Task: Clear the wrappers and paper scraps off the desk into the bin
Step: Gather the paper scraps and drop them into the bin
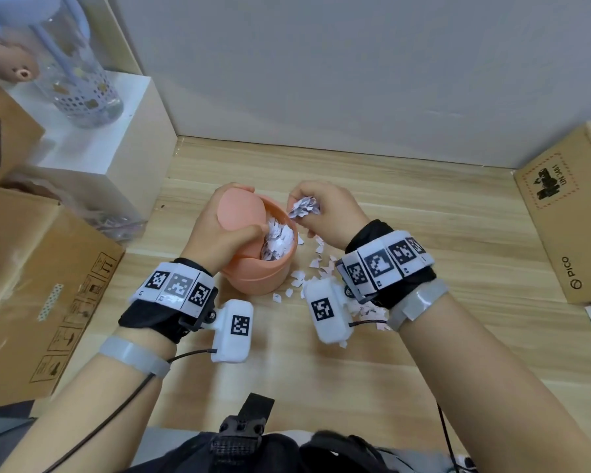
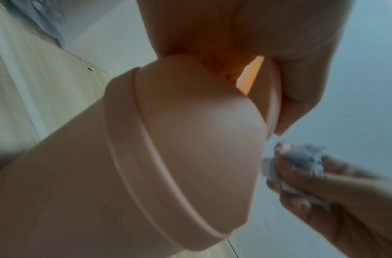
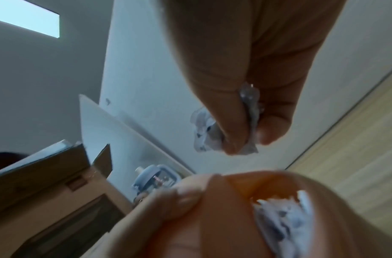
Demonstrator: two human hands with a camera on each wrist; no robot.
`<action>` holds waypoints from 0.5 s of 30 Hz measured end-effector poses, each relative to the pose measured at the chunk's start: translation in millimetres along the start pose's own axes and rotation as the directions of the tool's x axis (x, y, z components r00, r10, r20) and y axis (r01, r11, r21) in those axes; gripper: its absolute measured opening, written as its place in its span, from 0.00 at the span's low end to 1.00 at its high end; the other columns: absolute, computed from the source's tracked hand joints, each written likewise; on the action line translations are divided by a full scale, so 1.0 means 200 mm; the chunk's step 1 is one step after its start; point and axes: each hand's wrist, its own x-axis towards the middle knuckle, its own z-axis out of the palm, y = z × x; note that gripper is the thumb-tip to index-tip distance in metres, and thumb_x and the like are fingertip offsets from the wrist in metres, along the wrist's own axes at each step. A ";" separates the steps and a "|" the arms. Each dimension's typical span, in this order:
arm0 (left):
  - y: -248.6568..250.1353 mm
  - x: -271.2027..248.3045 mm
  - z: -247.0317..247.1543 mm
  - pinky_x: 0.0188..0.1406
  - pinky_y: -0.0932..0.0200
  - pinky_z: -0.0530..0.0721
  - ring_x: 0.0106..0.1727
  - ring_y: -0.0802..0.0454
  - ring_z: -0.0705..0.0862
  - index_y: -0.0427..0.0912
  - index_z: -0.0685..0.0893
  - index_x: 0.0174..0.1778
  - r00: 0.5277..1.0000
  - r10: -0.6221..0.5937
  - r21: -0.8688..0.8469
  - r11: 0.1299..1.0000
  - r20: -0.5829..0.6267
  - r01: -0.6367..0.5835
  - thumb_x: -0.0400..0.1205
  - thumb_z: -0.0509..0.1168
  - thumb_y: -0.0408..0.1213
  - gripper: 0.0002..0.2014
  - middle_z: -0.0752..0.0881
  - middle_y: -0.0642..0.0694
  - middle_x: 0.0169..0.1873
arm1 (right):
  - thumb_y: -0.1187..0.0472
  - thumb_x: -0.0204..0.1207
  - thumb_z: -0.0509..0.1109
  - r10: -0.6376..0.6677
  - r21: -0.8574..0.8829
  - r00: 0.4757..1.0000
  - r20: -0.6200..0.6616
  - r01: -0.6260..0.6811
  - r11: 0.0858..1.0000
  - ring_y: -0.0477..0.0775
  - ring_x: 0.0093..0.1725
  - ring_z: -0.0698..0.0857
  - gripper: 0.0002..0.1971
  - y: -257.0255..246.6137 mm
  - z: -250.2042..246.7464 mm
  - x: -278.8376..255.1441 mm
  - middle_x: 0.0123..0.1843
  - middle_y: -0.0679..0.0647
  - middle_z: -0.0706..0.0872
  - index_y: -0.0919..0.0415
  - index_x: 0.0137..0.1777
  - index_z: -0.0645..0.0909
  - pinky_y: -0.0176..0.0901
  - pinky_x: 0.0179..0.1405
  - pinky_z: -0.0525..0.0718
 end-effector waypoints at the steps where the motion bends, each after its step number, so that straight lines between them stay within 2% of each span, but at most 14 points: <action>1: 0.00 0.00 0.00 0.63 0.48 0.77 0.62 0.48 0.79 0.52 0.77 0.59 1.000 0.001 -0.005 1.000 0.002 -0.001 0.52 0.71 0.50 0.35 0.81 0.53 0.60 | 0.68 0.71 0.69 -0.019 -0.065 0.999 0.037 0.022 0.998 0.48 0.34 0.79 0.06 -0.04 0.02 0.03 0.46 0.56 0.82 0.58 0.45 0.82 0.33 0.32 0.78; 3: 0.00 0.00 0.00 0.64 0.47 0.77 0.62 0.48 0.80 0.51 0.77 0.59 1.000 -0.006 -0.019 1.000 0.008 0.006 0.53 0.71 0.50 0.35 0.82 0.51 0.59 | 0.64 0.70 0.70 -0.017 -0.260 0.991 0.132 0.052 0.964 0.57 0.46 0.81 0.08 -0.10 0.07 0.07 0.49 0.61 0.84 0.62 0.49 0.82 0.41 0.41 0.74; 5: 0.01 -0.01 0.00 0.63 0.46 0.78 0.61 0.47 0.80 0.53 0.77 0.59 1.000 -0.018 -0.036 0.999 0.013 0.019 0.52 0.72 0.50 0.35 0.82 0.50 0.59 | 0.62 0.67 0.73 0.023 -0.365 0.979 0.203 0.054 0.929 0.62 0.53 0.81 0.13 -0.11 0.10 0.08 0.52 0.62 0.84 0.62 0.52 0.81 0.44 0.44 0.74; 8: 0.01 -0.01 0.00 0.64 0.44 0.79 0.61 0.46 0.81 0.57 0.77 0.57 0.999 -0.025 -0.040 0.999 0.022 0.026 0.52 0.71 0.50 0.33 0.82 0.50 0.59 | 0.62 0.64 0.77 0.054 -0.354 0.973 0.225 0.030 0.935 0.58 0.57 0.80 0.22 -0.11 0.09 0.05 0.59 0.58 0.82 0.57 0.59 0.80 0.46 0.53 0.78; 10: 0.01 -0.01 -0.01 0.64 0.44 0.79 0.61 0.46 0.81 0.60 0.77 0.55 0.999 -0.025 -0.036 0.999 0.026 0.026 0.52 0.71 0.51 0.32 0.82 0.50 0.59 | 0.65 0.61 0.78 0.027 -0.289 0.979 0.200 0.033 0.957 0.56 0.57 0.81 0.25 -0.11 0.05 0.02 0.60 0.56 0.82 0.56 0.60 0.79 0.48 0.57 0.80; 13: 0.01 0.00 -0.01 0.65 0.43 0.78 0.62 0.46 0.80 0.66 0.76 0.51 0.999 -0.035 -0.029 0.999 0.029 0.036 0.52 0.71 0.51 0.29 0.82 0.51 0.61 | 0.64 0.60 0.80 -0.028 -0.169 0.990 0.139 0.051 0.984 0.53 0.55 0.83 0.24 -0.10 -0.02 -0.03 0.60 0.55 0.82 0.55 0.58 0.81 0.51 0.57 0.82; 15: 0.01 0.00 -0.01 0.65 0.43 0.78 0.62 0.46 0.80 0.69 0.75 0.50 0.999 -0.042 -0.021 0.999 0.025 0.043 0.52 0.70 0.51 0.28 0.82 0.52 0.62 | 0.59 0.62 0.79 -0.078 -0.211 0.978 0.194 0.119 0.970 0.50 0.57 0.81 0.23 -0.06 -0.03 -0.07 0.60 0.52 0.82 0.53 0.59 0.81 0.53 0.62 0.79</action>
